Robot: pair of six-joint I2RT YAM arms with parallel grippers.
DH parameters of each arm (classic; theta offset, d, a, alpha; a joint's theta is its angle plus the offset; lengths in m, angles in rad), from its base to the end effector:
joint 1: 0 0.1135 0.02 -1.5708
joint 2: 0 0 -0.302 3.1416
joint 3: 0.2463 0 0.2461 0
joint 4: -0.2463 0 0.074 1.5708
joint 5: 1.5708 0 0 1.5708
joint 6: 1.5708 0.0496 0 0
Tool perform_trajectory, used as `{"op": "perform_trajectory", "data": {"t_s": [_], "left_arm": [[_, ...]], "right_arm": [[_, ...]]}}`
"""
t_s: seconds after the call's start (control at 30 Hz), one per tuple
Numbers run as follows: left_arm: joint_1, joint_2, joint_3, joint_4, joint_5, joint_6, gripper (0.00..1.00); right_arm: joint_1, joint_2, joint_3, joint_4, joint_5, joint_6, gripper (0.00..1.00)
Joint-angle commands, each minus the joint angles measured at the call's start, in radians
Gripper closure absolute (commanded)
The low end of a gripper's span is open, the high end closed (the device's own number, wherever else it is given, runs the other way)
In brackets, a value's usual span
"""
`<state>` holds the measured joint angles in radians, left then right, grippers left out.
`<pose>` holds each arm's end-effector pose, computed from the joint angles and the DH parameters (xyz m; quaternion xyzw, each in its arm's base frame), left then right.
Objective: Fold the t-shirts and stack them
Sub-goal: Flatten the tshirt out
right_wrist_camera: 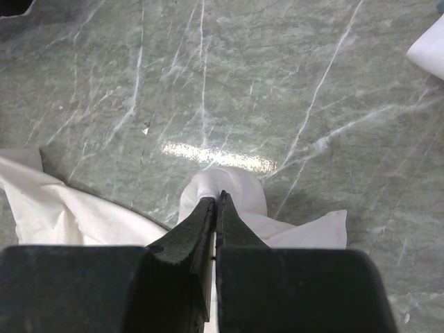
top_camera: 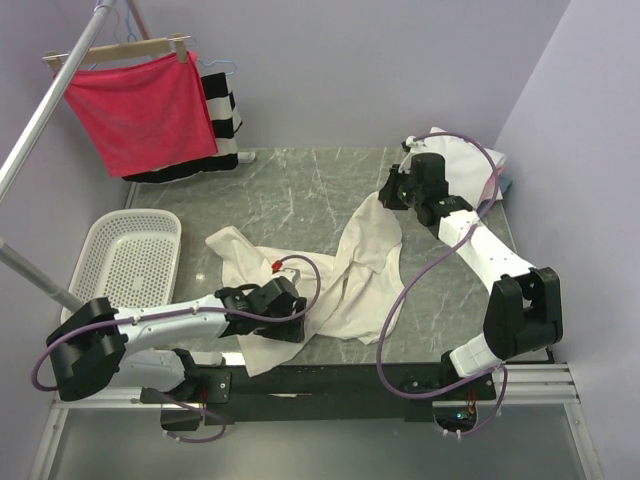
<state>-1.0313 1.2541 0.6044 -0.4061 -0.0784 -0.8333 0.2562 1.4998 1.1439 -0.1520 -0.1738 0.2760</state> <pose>0.1128 -0.1808 0.1964 0.0856 0.9625 -0.1818 0.1821 0.3369 0.0971 0.3281 -0.0355 0.8592 0.2050 0.4674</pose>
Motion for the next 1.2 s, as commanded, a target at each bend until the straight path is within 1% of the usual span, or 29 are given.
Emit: {"op": "perform_trajectory", "data": {"t_s": [0.0, 0.07, 0.2, 0.3, 0.43, 0.5, 0.53, 0.57, 0.7, 0.77, 0.9, 0.93, 0.97, 1.03, 1.07, 1.1, 1.13, 1.17], "left_arm": [[-0.012, -0.09, 0.037, 0.055, -0.012, 0.01, 0.25], [-0.013, -0.12, 0.032, 0.076, 0.021, 0.028, 0.26], [-0.023, -0.122, -0.028, 0.138, 0.071, 0.022, 0.28], [-0.029, -0.088, -0.034, 0.147, 0.071, 0.026, 0.33], [-0.039, -0.055, -0.034, 0.141, 0.081, 0.02, 0.35], [-0.047, -0.038, -0.029, 0.119, 0.037, 0.016, 0.38], [-0.052, -0.029, -0.026, 0.116, 0.019, 0.014, 0.4], [-0.055, -0.024, -0.023, 0.118, 0.014, 0.014, 0.45], [-0.072, 0.008, -0.025, 0.133, 0.0, 0.002, 0.52], [-0.082, 0.047, -0.025, 0.142, 0.005, -0.003, 0.57], [-0.104, 0.1, -0.011, 0.151, 0.006, -0.001, 0.62], [-0.107, 0.108, -0.009, 0.153, 0.005, 0.0, 0.65], [-0.11, 0.11, -0.002, 0.148, 0.003, 0.002, 0.74], [-0.111, 0.088, 0.009, 0.119, -0.023, 0.002, 0.81], [-0.111, 0.076, 0.03, 0.106, -0.037, 0.003, 0.88], [-0.111, 0.059, 0.044, 0.089, -0.061, 0.005, 0.93], [-0.11, 0.026, 0.061, 0.038, -0.087, 0.007, 0.99], [-0.11, 0.007, 0.111, 0.011, -0.113, 0.011, 0.99]], "right_arm": [[-0.006, -0.033, 0.004, 0.02, -0.004, 0.002, 1.0], [-0.006, -0.03, 0.004, 0.02, -0.007, 0.0, 1.0], [-0.008, -0.024, 0.007, 0.017, -0.012, 0.002, 1.0], [-0.005, -0.024, 0.011, 0.009, -0.007, 0.0, 1.0], [-0.006, -0.033, 0.01, 0.005, 0.003, -0.004, 1.0], [-0.005, -0.039, 0.008, 0.003, 0.005, -0.006, 1.0], [-0.006, -0.039, 0.008, 0.003, 0.01, -0.008, 1.0], [-0.006, -0.039, 0.008, 0.005, 0.011, -0.008, 1.0], [-0.006, -0.035, 0.013, -0.001, 0.011, -0.008, 1.0], [-0.006, -0.033, 0.013, 0.0, 0.013, -0.009, 1.0], [-0.006, -0.038, 0.014, -0.004, 0.014, -0.012, 1.0], [-0.006, -0.039, 0.014, -0.004, 0.016, -0.014, 1.0], [-0.006, -0.042, 0.014, -0.006, 0.016, -0.012, 1.0], [-0.006, -0.049, 0.013, -0.011, 0.022, -0.015, 1.0], [-0.006, -0.058, 0.011, -0.014, 0.023, -0.015, 1.0], [-0.006, -0.064, 0.011, -0.012, 0.028, -0.017, 1.0], [-0.005, -0.072, 0.01, -0.014, 0.031, -0.017, 1.0], [-0.008, -0.084, 0.013, -0.018, 0.033, -0.017, 1.0]]}}
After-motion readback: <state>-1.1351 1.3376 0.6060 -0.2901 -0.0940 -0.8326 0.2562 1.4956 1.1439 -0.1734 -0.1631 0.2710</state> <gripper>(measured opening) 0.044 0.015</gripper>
